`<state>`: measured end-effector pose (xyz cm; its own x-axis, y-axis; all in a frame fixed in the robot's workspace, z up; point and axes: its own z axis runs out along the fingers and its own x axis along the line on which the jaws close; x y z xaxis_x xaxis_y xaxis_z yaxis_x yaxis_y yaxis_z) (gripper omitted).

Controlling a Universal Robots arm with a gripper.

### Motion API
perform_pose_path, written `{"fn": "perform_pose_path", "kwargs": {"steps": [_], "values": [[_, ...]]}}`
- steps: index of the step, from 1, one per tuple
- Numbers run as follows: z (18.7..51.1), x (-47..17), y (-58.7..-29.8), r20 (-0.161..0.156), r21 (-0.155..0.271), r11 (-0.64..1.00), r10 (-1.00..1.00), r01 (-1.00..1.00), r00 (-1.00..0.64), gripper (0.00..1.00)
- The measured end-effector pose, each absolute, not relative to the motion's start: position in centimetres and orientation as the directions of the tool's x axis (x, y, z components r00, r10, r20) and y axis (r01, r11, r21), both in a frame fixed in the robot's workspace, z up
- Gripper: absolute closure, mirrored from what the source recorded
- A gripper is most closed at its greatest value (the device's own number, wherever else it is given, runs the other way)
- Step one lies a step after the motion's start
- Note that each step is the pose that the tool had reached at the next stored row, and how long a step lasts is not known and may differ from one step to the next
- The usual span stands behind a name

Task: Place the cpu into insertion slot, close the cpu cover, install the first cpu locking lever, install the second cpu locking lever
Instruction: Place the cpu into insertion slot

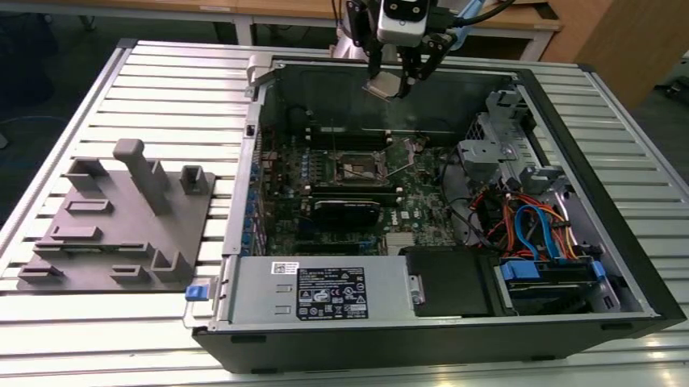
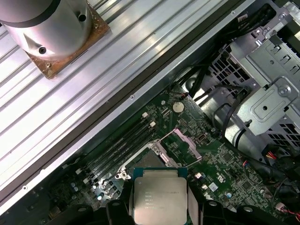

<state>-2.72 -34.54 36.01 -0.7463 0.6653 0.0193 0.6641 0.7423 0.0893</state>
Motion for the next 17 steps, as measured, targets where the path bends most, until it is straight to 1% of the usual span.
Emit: {"fn": "perform_pose_path", "kwargs": {"steps": [6, 13, 17], "values": [[36.01, -2.72, -34.54, 0.019, 0.089, 0.739, 0.669, 0.668, -0.743, 0.46], [35.96, -2.72, -34.54, 0.019, 0.089, 0.666, 0.742, 0.740, -0.670, 0.46], [35.95, -2.72, -34.54, 0.019, 0.089, 0.662, 0.746, 0.744, -0.666, 0.46]]}}
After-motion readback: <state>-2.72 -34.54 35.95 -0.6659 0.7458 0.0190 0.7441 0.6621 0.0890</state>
